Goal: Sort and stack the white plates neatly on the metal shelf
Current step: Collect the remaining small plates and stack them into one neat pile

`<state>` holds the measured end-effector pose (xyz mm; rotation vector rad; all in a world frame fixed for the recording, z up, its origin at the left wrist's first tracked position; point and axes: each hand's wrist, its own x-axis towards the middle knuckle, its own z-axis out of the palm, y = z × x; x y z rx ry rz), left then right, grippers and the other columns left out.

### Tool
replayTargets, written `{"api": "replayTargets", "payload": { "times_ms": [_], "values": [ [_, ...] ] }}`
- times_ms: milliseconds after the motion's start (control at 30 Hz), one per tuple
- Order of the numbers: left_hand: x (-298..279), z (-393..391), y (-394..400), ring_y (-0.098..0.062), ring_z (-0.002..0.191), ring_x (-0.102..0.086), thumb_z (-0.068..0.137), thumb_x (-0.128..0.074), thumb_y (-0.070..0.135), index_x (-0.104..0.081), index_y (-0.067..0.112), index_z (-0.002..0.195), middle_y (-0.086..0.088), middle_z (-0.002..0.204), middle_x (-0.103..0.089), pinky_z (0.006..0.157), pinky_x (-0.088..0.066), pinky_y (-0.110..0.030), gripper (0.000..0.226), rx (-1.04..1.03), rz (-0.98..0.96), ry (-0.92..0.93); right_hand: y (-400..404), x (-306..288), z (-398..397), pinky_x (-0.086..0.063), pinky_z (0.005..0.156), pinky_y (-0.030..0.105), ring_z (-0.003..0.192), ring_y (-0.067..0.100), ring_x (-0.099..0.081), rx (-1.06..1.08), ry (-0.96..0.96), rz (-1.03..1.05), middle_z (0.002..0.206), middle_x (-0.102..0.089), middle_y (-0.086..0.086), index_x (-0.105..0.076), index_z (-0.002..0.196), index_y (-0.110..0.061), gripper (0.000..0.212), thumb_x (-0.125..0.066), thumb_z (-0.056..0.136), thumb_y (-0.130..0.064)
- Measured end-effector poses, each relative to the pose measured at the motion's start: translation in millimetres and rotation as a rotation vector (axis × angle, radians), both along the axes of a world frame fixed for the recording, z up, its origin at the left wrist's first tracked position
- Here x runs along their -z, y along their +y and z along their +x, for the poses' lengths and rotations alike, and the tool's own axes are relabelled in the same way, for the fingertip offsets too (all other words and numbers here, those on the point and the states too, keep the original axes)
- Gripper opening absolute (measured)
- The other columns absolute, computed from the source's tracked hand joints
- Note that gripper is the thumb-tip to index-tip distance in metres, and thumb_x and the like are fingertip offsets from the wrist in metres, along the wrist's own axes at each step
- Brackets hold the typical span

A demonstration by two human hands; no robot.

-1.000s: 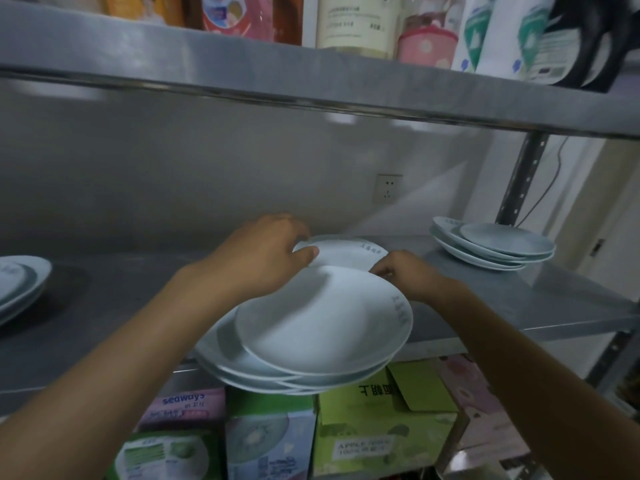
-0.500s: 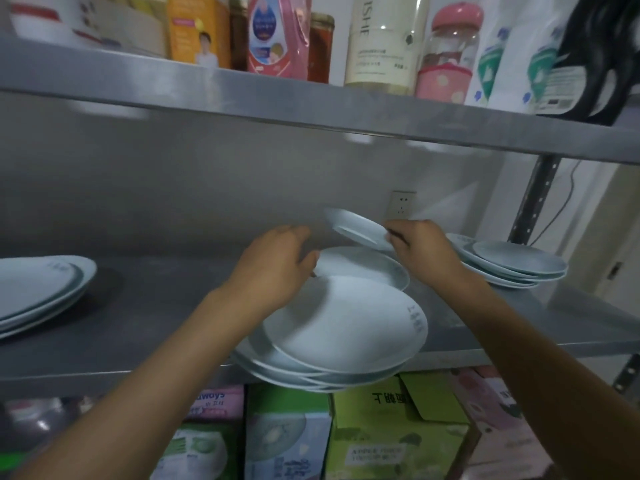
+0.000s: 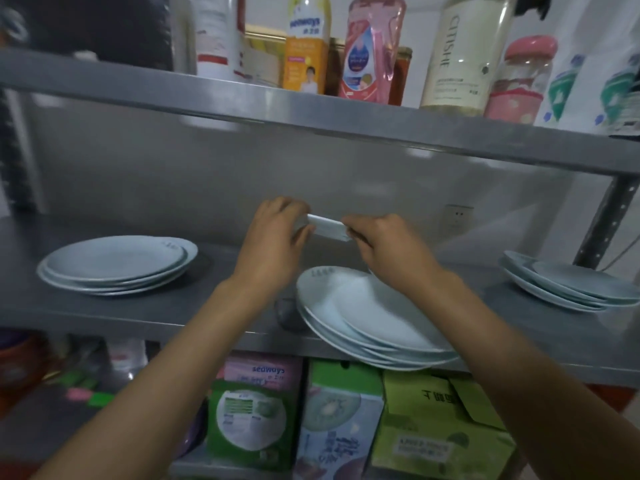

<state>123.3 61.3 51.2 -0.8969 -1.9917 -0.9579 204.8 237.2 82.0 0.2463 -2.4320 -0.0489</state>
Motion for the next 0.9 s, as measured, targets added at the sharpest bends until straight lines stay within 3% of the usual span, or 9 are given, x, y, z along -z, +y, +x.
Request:
{"api": "replayTargets", "payload": {
  "times_ms": [100,233,367,433,500,567,900],
  "values": [
    [3,7,-28,-0.033,0.087,-0.056,0.083,-0.068,0.013,-0.066,0.006,0.089,-0.013,0.091,-0.062,0.074,-0.043,-0.036,0.009,-0.064,0.022,0.016,-27,4,-5,-0.050,0.066,0.044,0.077,0.039,-0.060,-0.027,0.011,0.034,0.086,-0.068,0.016,-0.064,0.101,-0.012,0.020,-0.050,0.087,-0.008],
    [8,12,-67,-0.034,0.086,-0.055,0.082,-0.067,0.006,-0.065,0.003,0.086,-0.014,0.087,-0.061,0.072,-0.042,-0.037,0.005,-0.125,0.019,0.055,-64,9,-10,-0.049,0.060,0.041,0.074,0.036,-0.060,-0.132,0.072,-0.001,0.082,-0.068,0.014,-0.066,0.095,-0.011,0.016,-0.053,0.086,-0.007],
    [12,10,-103,-0.033,0.086,-0.055,0.081,-0.067,0.004,-0.064,0.003,0.085,-0.013,0.087,-0.061,0.072,-0.041,-0.035,0.005,-0.184,0.021,0.080,-98,17,-23,-0.052,0.068,0.042,0.089,0.032,-0.062,-0.160,0.075,-0.086,0.099,-0.070,0.007,-0.066,0.100,-0.016,0.019,-0.048,0.092,-0.014],
    [15,6,-118,-0.032,0.086,-0.056,0.081,-0.067,0.003,-0.065,0.003,0.086,-0.012,0.088,-0.061,0.072,-0.042,-0.035,0.005,-0.208,0.026,0.081,-114,23,-29,-0.053,0.077,0.040,0.105,0.027,-0.060,-0.182,0.067,-0.115,0.116,-0.067,0.003,-0.064,0.112,-0.017,0.027,-0.047,0.091,-0.012],
    [20,0,-133,-0.030,0.086,-0.056,0.081,-0.068,0.003,-0.065,0.004,0.086,-0.011,0.088,-0.061,0.073,-0.042,-0.033,0.006,-0.235,0.052,0.075,-127,31,-35,-0.047,0.091,0.037,0.127,0.019,-0.047,-0.183,0.037,-0.140,0.141,-0.050,-0.001,-0.051,0.133,-0.019,0.042,-0.048,0.091,-0.014],
    [26,-5,-146,-0.028,0.085,-0.056,0.081,-0.069,0.004,-0.064,0.004,0.086,-0.010,0.088,-0.061,0.072,-0.040,-0.032,0.007,-0.262,0.078,0.063,-137,37,-39,-0.042,0.097,0.036,0.137,0.018,-0.033,-0.160,0.019,-0.176,0.152,-0.033,0.000,-0.037,0.142,-0.018,0.052,-0.048,0.091,-0.017],
    [53,-38,-196,-0.035,0.085,-0.057,0.079,-0.072,0.000,-0.066,-0.003,0.085,-0.018,0.089,-0.062,0.073,-0.048,-0.042,0.009,-0.365,0.040,-0.036,-162,78,-72,-0.035,0.105,0.037,0.137,0.025,-0.029,-0.068,-0.152,-0.295,0.150,-0.030,0.009,-0.027,0.144,-0.009,0.061,-0.050,0.088,-0.015]
  ]
}}
